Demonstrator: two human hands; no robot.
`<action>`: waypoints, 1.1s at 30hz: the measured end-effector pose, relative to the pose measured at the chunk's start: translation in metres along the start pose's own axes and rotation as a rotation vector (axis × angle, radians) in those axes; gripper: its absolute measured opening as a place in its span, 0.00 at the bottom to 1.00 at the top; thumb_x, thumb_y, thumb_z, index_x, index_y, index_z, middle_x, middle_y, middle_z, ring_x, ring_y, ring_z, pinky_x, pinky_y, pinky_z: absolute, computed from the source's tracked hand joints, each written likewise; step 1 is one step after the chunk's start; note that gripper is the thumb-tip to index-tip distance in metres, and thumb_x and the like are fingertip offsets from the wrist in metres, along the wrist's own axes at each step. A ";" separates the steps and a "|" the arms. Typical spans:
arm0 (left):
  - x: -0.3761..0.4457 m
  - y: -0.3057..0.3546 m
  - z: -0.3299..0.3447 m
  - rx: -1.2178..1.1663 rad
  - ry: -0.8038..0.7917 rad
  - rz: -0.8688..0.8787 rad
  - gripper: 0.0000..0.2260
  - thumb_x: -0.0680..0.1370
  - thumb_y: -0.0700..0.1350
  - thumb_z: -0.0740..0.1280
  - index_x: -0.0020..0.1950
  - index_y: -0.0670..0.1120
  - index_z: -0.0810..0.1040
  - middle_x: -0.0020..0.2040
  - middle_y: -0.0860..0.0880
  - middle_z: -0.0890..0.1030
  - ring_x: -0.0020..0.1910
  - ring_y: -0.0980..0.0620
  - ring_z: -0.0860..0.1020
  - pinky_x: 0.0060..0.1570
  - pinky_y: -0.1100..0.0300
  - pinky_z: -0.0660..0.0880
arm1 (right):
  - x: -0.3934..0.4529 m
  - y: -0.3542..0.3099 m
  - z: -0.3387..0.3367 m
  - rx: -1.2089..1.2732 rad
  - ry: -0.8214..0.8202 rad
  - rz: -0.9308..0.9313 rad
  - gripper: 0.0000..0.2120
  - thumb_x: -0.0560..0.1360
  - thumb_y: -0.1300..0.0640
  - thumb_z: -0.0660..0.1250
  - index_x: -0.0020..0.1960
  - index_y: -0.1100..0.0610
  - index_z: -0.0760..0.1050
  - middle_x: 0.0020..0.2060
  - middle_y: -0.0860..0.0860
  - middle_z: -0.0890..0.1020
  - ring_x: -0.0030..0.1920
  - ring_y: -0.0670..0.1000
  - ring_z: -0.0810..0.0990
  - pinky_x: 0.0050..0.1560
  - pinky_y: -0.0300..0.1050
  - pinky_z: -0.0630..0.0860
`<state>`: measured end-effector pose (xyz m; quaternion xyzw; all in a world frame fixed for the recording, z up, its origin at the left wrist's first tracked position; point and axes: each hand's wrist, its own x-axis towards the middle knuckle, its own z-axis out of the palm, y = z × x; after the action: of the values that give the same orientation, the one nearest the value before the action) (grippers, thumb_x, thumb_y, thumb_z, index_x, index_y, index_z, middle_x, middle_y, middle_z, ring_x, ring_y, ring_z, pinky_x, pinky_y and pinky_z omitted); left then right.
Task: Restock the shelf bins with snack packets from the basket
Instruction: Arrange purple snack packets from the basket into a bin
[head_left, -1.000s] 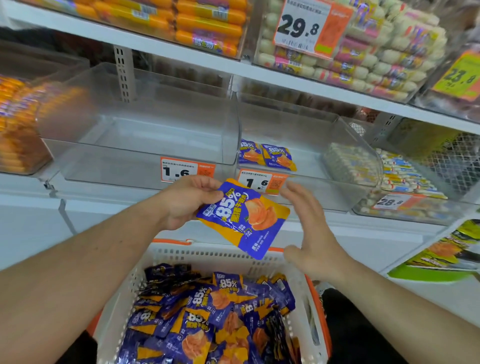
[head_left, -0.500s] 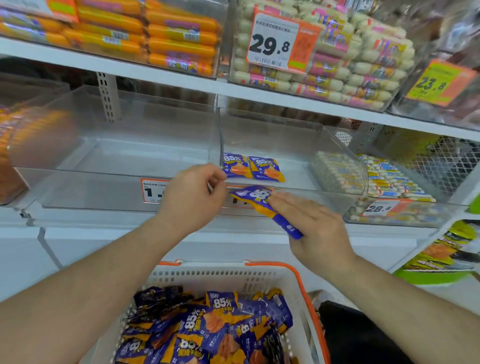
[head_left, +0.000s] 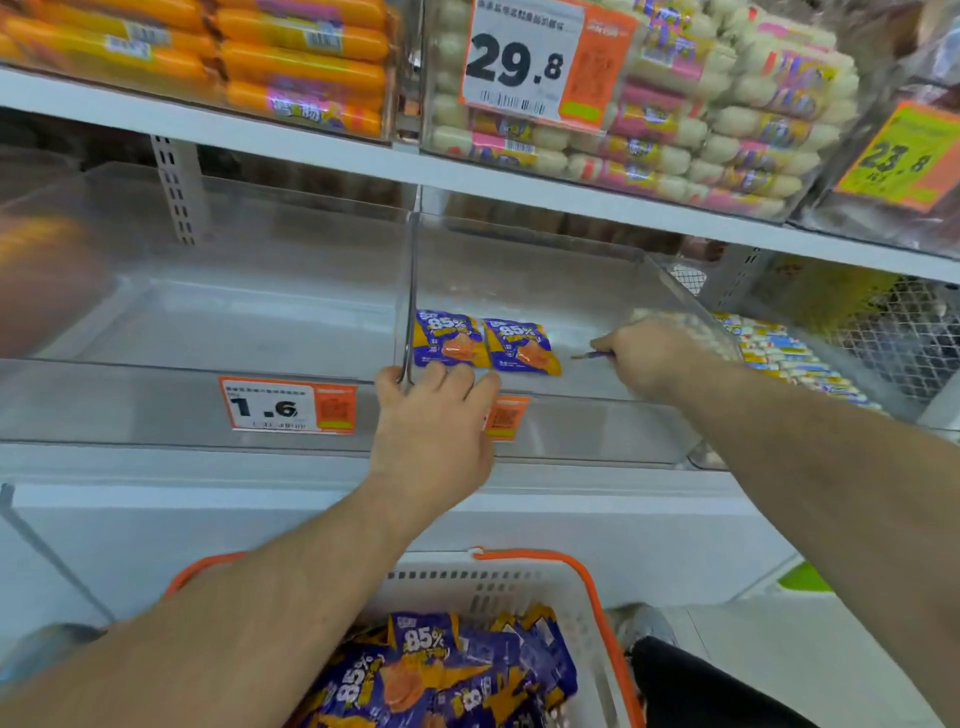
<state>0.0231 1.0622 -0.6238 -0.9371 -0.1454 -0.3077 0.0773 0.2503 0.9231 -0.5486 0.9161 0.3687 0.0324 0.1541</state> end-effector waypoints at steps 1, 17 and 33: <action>0.000 0.001 0.000 0.000 0.019 -0.006 0.21 0.65 0.48 0.63 0.57 0.49 0.80 0.45 0.50 0.79 0.45 0.46 0.77 0.52 0.46 0.63 | 0.005 0.000 0.005 -0.024 -0.101 -0.014 0.19 0.79 0.60 0.60 0.68 0.52 0.75 0.62 0.56 0.79 0.61 0.59 0.78 0.57 0.45 0.73; 0.002 0.004 -0.001 -0.030 -0.021 -0.033 0.20 0.65 0.49 0.57 0.52 0.49 0.80 0.44 0.49 0.79 0.45 0.44 0.77 0.54 0.44 0.62 | 0.034 -0.017 0.013 -0.161 -0.522 -0.032 0.24 0.79 0.60 0.58 0.75 0.58 0.62 0.65 0.58 0.73 0.60 0.57 0.74 0.51 0.42 0.70; 0.001 0.007 0.006 -0.061 0.047 -0.078 0.17 0.66 0.49 0.58 0.49 0.49 0.80 0.43 0.49 0.79 0.43 0.45 0.77 0.54 0.43 0.64 | 0.070 -0.018 0.031 0.022 -0.421 0.066 0.35 0.80 0.63 0.60 0.80 0.60 0.44 0.79 0.57 0.51 0.72 0.57 0.65 0.62 0.43 0.69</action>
<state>0.0297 1.0568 -0.6281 -0.9253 -0.1703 -0.3365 0.0400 0.2943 0.9754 -0.5874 0.9159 0.2985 -0.1586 0.2164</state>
